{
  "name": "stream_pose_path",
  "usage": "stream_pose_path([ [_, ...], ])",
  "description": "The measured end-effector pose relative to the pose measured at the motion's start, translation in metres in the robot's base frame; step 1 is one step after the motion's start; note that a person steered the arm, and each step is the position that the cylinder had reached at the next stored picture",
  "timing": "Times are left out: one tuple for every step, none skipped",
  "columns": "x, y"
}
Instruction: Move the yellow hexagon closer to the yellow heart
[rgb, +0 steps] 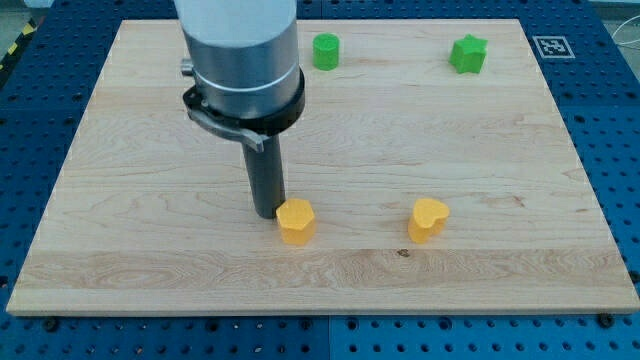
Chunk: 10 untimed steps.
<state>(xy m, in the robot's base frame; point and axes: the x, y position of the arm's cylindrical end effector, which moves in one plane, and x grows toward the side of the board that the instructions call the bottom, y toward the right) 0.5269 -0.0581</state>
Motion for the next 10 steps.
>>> stream_pose_path([
  [0.017,0.001],
  [0.029,0.016],
  [0.048,0.033],
  [0.062,0.055],
  [0.062,0.073],
  [0.053,0.088],
  [0.053,0.11],
  [0.05,0.131],
  [0.042,0.159],
  [0.036,0.177],
])
